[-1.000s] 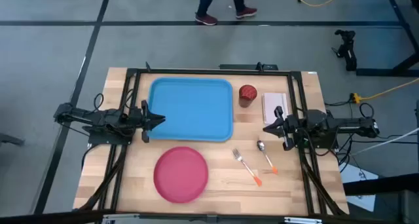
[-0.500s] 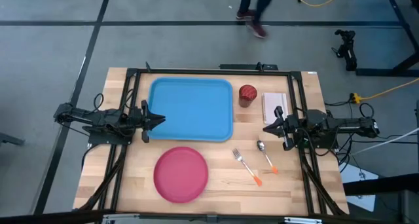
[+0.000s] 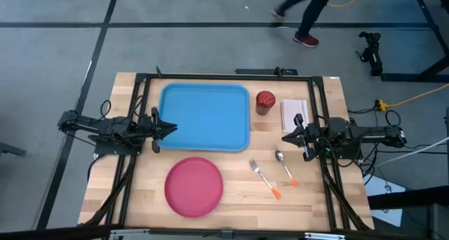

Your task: Pick and place plate/cup/fork/spoon on tray

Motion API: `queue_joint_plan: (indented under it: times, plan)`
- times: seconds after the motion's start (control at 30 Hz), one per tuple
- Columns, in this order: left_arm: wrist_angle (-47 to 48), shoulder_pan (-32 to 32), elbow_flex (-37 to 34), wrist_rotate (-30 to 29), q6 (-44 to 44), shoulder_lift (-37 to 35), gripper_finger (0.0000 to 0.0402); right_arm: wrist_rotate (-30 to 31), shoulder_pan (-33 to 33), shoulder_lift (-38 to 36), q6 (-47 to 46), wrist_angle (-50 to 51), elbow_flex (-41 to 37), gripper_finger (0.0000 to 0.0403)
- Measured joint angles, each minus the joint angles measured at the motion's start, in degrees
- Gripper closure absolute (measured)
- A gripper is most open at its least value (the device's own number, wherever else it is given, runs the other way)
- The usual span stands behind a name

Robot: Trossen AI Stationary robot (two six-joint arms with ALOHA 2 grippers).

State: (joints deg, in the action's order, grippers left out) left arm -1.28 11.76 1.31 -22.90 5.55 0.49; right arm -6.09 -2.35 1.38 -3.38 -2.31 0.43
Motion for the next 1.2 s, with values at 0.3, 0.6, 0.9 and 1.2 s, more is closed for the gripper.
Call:
queue_joint_plan:
  times: [0.3,0.6,0.9,1.2]
  plan:
    - [-1.0,0.0,0.0,-0.7,0.0,0.0,0.0352,0.0,0.0,0.0,-1.4,-0.1,0.0,0.0378]
    - [-13.6,0.0,0.0,-2.1,2.1,0.0,0.0352,0.0,-0.1,0.0,-17.8,-8.0,0.0,0.0378]
    - [-16.7,-0.1,0.0,-5.1,-4.6,0.0,0.0352,2.7,-0.1,1.6,-18.9,-38.2,0.1,0.0378]
    - [-18.1,-0.5,0.0,-1.8,-4.5,0.0,0.0352,-8.1,-0.1,17.0,9.4,-36.7,22.9,0.0378]
